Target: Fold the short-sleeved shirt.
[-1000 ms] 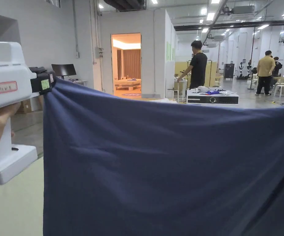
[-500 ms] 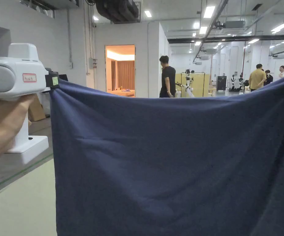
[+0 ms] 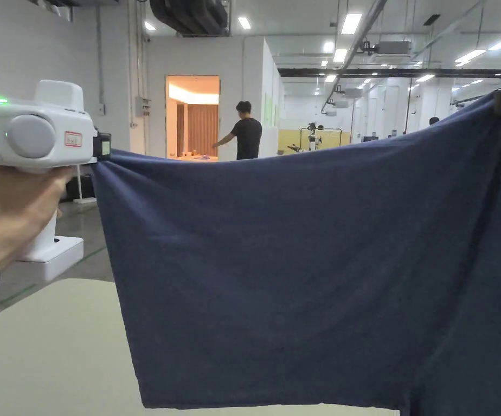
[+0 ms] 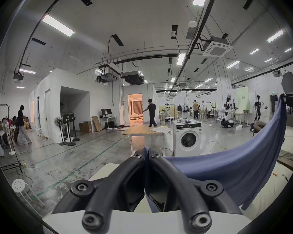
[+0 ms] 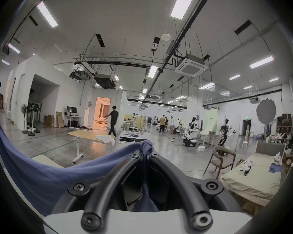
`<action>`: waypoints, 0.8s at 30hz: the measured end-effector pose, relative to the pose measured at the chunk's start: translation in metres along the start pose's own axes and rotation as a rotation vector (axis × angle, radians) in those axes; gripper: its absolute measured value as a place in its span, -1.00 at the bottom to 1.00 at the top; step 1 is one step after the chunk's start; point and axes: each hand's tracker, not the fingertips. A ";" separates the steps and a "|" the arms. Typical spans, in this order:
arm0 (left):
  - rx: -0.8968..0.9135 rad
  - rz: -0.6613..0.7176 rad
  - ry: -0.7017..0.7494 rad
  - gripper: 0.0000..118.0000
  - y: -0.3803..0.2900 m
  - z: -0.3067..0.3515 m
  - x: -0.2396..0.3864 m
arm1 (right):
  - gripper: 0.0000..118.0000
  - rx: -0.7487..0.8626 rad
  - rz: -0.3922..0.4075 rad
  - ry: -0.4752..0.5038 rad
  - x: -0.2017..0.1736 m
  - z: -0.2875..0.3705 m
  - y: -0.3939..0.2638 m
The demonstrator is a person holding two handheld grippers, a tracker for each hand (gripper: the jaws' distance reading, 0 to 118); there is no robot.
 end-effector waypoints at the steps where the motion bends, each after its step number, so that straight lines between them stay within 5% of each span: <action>1: -0.037 0.014 -0.005 -1.00 -0.007 -0.003 0.003 | -0.98 -0.008 0.018 -0.011 -0.001 -0.003 -0.002; 6: -0.091 0.037 -0.046 -1.00 -0.041 -0.005 0.013 | -0.98 -0.045 -0.023 0.007 -0.002 0.001 -0.037; 14: -0.234 0.112 -0.093 -1.00 -0.129 0.022 0.017 | -0.98 -0.166 0.046 0.111 -0.004 0.059 -0.122; 24: -0.221 0.226 -0.208 -1.00 -0.215 0.173 -0.013 | -0.98 -0.197 -0.065 0.221 0.046 0.210 -0.202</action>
